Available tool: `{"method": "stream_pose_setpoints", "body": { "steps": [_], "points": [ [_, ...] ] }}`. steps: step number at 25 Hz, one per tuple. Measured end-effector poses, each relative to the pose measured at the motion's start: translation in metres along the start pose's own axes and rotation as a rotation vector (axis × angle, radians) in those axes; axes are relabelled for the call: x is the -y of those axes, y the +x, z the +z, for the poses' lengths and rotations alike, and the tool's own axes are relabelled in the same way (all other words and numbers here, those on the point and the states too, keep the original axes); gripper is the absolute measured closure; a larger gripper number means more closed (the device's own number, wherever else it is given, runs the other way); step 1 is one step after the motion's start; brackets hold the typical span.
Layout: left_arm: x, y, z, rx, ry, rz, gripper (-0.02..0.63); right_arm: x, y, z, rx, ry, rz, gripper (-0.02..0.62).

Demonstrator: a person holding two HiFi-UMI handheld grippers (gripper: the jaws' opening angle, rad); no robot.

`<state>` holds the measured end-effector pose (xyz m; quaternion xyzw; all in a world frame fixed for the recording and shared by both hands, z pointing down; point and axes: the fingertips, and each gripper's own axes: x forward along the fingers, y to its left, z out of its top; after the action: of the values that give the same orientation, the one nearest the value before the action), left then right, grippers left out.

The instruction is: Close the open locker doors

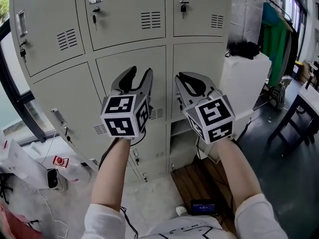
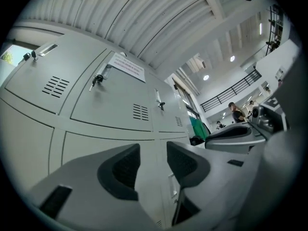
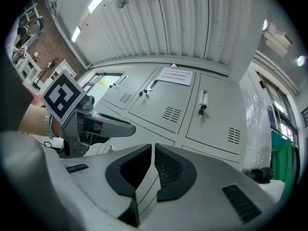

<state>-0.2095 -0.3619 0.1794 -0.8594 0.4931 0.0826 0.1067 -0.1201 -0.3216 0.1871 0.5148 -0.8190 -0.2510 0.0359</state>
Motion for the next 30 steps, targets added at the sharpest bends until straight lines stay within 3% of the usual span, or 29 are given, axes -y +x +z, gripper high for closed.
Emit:
{"method": "stream_pose_setpoints", "body": {
  "steps": [12,18,23,30],
  "points": [
    [0.133,0.059,-0.082,-0.095,-0.057,-0.215,0.494,0.063,-0.065,-0.120,-0.175,0.067,-0.053,0.552],
    [0.194,0.081,-0.131,-0.178,-0.094,-0.319,0.581,0.095,-0.095,-0.183,-0.248,0.119,-0.103,0.552],
    [0.242,0.096,-0.177,-0.244,-0.115,-0.400,0.583,0.121,-0.125,-0.241,-0.324,0.166,-0.153,0.552],
    [0.286,0.112,-0.236,-0.297,-0.162,-0.423,0.581,0.138,-0.161,-0.318,-0.450,0.234,-0.184,0.552]
  ]
}}
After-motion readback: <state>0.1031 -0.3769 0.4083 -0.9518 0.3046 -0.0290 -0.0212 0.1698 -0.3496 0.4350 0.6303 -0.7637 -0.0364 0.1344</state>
